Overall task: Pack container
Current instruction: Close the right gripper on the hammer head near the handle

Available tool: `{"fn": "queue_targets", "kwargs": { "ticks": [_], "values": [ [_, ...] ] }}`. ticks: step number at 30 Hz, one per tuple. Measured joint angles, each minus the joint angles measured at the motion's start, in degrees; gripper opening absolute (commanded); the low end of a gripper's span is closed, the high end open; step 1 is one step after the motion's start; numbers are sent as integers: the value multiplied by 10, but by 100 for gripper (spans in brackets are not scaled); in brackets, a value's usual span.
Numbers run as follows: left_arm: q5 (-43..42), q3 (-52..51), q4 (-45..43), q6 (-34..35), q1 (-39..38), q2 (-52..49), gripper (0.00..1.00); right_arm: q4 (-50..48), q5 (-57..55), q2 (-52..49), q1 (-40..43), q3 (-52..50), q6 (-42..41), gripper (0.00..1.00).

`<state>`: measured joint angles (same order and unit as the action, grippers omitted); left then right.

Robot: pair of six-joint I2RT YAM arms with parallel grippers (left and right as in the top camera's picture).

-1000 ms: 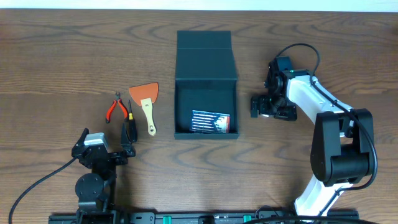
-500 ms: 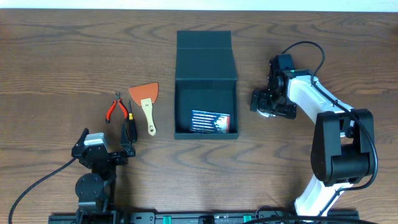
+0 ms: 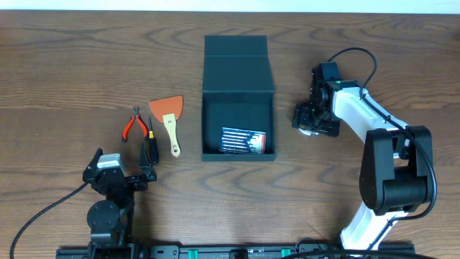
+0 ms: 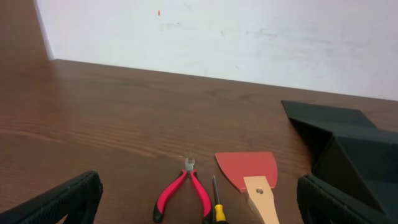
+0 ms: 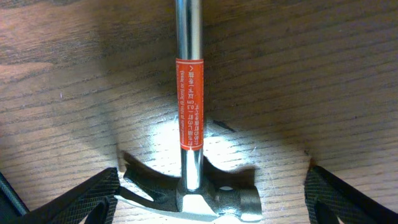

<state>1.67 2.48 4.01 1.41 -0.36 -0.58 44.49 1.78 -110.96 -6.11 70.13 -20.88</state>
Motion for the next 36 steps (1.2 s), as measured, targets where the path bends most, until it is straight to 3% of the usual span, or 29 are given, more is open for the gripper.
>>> {"fn": "queue_targets", "kwargs": {
  "ticks": [16, 19, 22, 27, 30, 34, 36],
  "values": [
    [0, 0, 0, 0, 0, 0, 98, 2, 2, 0, 0, 0, 1, 77],
    [0, 0, 0, 0, 0, 0, 99, 3, 3, 0, 0, 0, 2, 72],
    [0, 0, 0, 0, 0, 0, 98, 5, 7, 0, 0, 0, 6, 61],
    [0, 0, 0, 0, 0, 0, 99, 6, 14, 0, 0, 0, 8, 64],
    [0, 0, 0, 0, 0, 0, 98, 7, 15, 0, 0, 0, 12, 52],
    [0, 0, 0, 0, 0, 0, 99, 11, 23, 0, 0, 2, 15, 25],
    [0, 0, 0, 0, 0, 0, 99, 11, 25, 0, 0, 3, 15, 25]
  ]
}}
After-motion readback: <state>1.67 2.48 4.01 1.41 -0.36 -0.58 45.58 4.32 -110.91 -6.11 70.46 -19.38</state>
